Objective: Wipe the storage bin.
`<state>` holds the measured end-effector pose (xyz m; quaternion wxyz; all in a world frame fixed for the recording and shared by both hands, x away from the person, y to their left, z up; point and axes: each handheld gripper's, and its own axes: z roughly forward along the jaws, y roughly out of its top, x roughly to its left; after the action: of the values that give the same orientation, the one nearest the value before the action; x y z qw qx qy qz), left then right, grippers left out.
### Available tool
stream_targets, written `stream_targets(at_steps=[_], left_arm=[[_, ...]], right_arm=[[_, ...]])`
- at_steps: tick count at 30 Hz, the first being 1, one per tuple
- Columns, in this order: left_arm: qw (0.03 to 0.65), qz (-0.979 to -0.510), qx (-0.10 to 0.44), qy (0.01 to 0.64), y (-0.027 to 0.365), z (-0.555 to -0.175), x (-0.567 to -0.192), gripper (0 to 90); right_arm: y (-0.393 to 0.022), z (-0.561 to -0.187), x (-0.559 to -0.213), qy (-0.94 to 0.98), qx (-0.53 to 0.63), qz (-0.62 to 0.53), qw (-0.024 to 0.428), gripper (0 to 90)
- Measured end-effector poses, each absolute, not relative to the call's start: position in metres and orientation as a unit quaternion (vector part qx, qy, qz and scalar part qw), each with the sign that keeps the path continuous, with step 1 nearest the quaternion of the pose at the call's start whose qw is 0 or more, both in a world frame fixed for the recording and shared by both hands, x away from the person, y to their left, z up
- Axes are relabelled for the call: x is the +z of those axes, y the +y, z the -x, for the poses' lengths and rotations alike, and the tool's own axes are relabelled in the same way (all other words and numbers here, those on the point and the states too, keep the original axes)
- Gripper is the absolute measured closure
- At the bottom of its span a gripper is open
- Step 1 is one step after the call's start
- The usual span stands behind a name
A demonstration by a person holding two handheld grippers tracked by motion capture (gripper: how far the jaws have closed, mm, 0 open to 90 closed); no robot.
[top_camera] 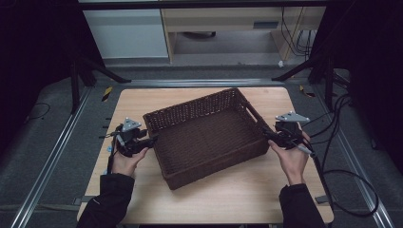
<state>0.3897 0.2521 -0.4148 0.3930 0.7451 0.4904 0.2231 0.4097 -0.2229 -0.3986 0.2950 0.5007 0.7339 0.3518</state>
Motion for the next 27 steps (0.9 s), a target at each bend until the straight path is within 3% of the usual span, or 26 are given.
stream_targets(at_steps=[5, 7, 16, 27], left_arm=[[0.398, -0.747, 0.227, 0.481, 0.250, -0.374, -0.413, 47.5], [0.401, -0.747, 0.236, 0.474, 0.247, -0.367, -0.412, 52.5], [0.397, -0.748, 0.237, 0.475, 0.245, -0.365, -0.411, 52.2], [0.406, -0.731, 0.254, 0.486, 0.268, -0.386, -0.397, 41.3]], right_arm=[[-0.220, -0.402, -0.394, 0.731, 0.361, -0.500, 0.291, 36.9], [-0.218, -0.400, -0.394, 0.733, 0.363, -0.499, 0.286, 36.4], [-0.206, -0.397, -0.402, 0.731, 0.355, -0.517, 0.269, 34.2], [-0.206, -0.402, -0.406, 0.728, 0.348, -0.516, 0.286, 36.6]])
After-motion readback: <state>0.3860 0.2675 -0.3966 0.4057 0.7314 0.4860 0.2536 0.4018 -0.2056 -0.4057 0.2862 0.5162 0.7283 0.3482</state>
